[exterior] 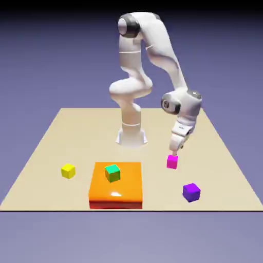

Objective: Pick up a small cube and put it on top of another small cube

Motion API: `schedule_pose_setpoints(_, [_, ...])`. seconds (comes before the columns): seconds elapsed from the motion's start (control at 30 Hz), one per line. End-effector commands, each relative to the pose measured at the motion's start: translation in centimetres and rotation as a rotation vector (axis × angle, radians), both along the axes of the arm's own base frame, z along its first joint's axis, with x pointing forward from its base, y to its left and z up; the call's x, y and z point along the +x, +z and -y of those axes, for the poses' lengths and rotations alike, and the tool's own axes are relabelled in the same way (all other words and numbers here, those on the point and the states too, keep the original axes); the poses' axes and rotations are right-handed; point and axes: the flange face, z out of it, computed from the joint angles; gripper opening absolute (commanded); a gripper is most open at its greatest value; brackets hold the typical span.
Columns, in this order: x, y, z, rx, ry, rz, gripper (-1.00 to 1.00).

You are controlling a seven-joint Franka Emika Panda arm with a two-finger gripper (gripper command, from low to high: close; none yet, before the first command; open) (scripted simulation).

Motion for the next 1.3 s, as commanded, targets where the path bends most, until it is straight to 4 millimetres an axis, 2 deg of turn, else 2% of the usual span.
schedule_pose_setpoints(0.0, [-0.2, -0.6, 0.3, -0.022, 0.009, -0.017, 0.0])
schedule_pose_setpoints(0.03, [-0.2, -0.6, 0.3, -0.022, 0.009, -0.017, 0.0])
schedule_pose_setpoints(0.23, [-0.7, -7.2, 1.8, -0.022, 0.009, -0.017, 0.0])
schedule_pose_setpoints(0.27, [-0.7, -7.3, 1.8, -0.022, 0.009, -0.017, 0.0])
schedule_pose_setpoints(0.3, [-0.7, -7.3, 1.8, -0.022, 0.009, -0.017, -1.0])
schedule_pose_setpoints(0.33, [-0.7, -7.3, 1.8, -0.022, 0.009, -0.017, -1.0])
schedule_pose_setpoints(0.53, [-0.2, -0.6, 0.3, -0.022, 0.009, -0.017, -1.0])
schedule_pose_setpoints(0.6, [-0.2, -0.6, 0.3, -0.022, 0.009, -0.017, -1.0])
schedule_pose_setpoints(0.67, [5.0, 1.0, 2.5, -0.023, -0.102, -0.016, -1.0])
schedule_pose_setpoints(0.77, [12.2, 3.7, 7.8, -0.024, -0.27, -0.017, -1.0])
schedule_pose_setpoints(0.87, [18.0, 6.7, 15.1, -0.022, -0.439, -0.019, -1.0])
schedule_pose_setpoints(0.93, [20.9, 8.9, 20.9, -0.02, -0.552, -0.021, -1.0])
schedule_pose_setpoints(1.03, [23.4, 12.4, 30.5, -0.015, -0.722, -0.024, -1.0])
schedule_pose_setpoints(1.07, [23.5, 12.7, 31.5, -0.014, -0.739, -0.025, -1.0])
schedule_pose_setpoints(1.1, [23.5, 12.7, 31.5, -0.014, -0.739, -0.025, -1.0])
schedule_pose_setpoints(1.23, [22.2, 6.4, 32.3, -0.014, -0.739, -0.025, -1.0])
schedule_pose_setpoints(1.27, [22.1, 6.0, 32.4, -0.014, -0.739, -0.025, -1.0])
